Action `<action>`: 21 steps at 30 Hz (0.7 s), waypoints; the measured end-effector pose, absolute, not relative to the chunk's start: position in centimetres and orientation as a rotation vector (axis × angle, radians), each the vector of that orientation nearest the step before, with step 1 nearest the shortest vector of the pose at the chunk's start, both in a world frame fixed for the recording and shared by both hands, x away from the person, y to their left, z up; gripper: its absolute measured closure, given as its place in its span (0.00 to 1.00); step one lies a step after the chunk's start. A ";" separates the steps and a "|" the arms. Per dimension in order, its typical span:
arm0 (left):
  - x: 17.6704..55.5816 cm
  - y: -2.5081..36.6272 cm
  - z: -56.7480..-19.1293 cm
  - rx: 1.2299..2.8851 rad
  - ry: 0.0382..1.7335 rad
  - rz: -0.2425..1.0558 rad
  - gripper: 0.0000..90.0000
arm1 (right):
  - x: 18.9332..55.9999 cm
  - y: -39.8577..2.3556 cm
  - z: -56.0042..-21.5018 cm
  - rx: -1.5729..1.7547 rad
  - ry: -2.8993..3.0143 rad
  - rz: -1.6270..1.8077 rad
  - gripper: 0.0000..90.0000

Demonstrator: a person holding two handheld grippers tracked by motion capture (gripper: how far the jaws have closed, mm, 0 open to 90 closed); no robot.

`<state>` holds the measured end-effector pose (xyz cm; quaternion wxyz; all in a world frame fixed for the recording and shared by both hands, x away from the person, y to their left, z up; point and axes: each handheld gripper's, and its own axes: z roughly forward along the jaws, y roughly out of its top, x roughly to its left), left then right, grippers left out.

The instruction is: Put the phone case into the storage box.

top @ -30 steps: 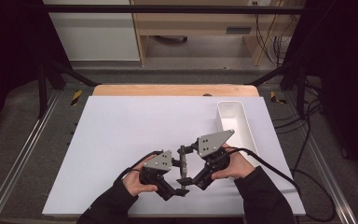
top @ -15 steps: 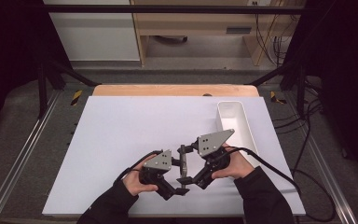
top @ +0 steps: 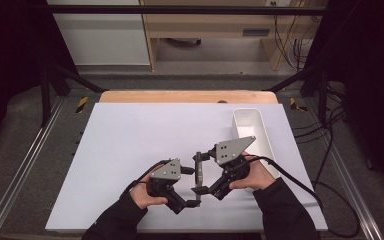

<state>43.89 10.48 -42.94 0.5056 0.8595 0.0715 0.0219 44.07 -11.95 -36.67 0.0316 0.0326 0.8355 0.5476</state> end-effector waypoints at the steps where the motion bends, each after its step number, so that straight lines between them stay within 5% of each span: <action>1: 43.9 10.7 -42.9 2.067 0.181 0.061 0.00 | 44.1 -12.1 -36.6 0.105 2.570 1.685 0.14; 21: 44.0 16.0 -42.3 1.968 0.421 0.222 0.00 | 44.5 -14.4 -34.3 0.317 2.379 1.666 0.13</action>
